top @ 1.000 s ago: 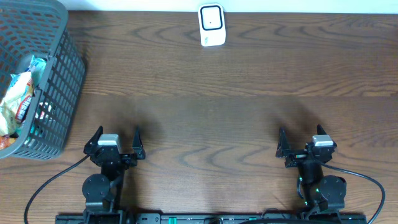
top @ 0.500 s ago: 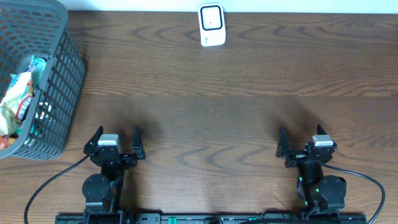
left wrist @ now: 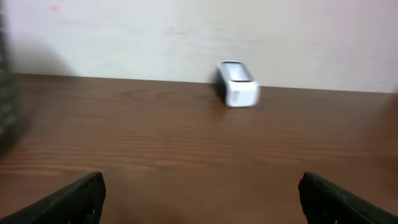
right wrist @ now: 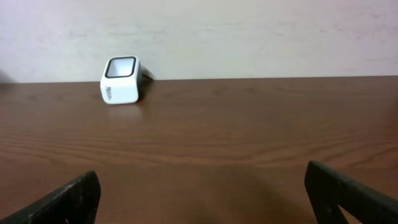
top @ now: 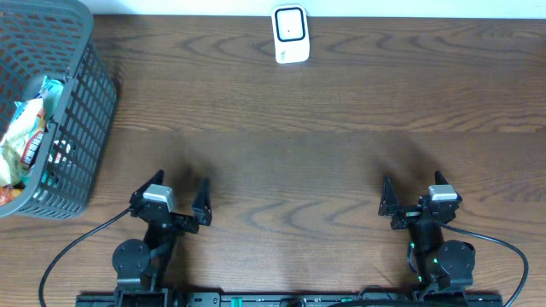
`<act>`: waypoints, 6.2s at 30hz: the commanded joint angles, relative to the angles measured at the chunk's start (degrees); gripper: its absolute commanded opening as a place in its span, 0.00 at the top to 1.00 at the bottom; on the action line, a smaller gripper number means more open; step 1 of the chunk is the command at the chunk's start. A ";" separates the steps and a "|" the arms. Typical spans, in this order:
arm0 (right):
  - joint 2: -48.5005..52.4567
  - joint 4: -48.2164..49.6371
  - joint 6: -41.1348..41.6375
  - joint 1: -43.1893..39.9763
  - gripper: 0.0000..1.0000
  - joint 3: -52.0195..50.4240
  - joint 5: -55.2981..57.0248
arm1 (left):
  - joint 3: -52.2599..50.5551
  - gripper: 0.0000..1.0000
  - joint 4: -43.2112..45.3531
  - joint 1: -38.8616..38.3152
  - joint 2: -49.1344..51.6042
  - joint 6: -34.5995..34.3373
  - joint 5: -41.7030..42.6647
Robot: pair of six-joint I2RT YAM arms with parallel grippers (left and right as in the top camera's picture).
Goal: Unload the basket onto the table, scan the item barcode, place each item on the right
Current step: 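Raise the left gripper and swing it toward the grey basket, then reach into the basket and grasp a white snack bag with the left gripper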
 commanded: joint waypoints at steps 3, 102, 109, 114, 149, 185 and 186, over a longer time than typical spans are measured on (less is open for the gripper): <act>-0.39 -0.09 -0.44 0.46 0.01 -0.22 -0.11 | -1.18 0.02 -1.51 -0.17 -0.35 -3.67 12.66; -0.39 -0.09 -0.44 0.46 0.01 -0.22 -0.11 | 122.11 0.03 -47.95 28.06 84.13 5.27 -2.05; -0.39 -0.09 -0.44 0.46 0.01 -0.22 -0.11 | 121.00 0.03 -55.87 30.73 87.69 18.75 -19.15; -0.39 -0.09 -0.44 0.46 0.01 -0.22 -0.11 | 120.50 0.02 -55.60 31.04 89.66 20.06 -23.67; -0.39 -0.09 -0.44 0.46 0.01 -0.22 -0.11 | 117.28 0.02 -63.76 37.94 110.90 25.53 -20.61; -0.39 -0.09 -0.44 0.46 0.01 -0.22 -0.11 | 92.72 0.02 -38.38 38.32 111.47 42.49 -27.50; -0.39 -0.09 -0.44 0.46 0.01 -0.22 -0.11 | 92.35 0.02 -37.62 38.32 111.78 42.49 -27.50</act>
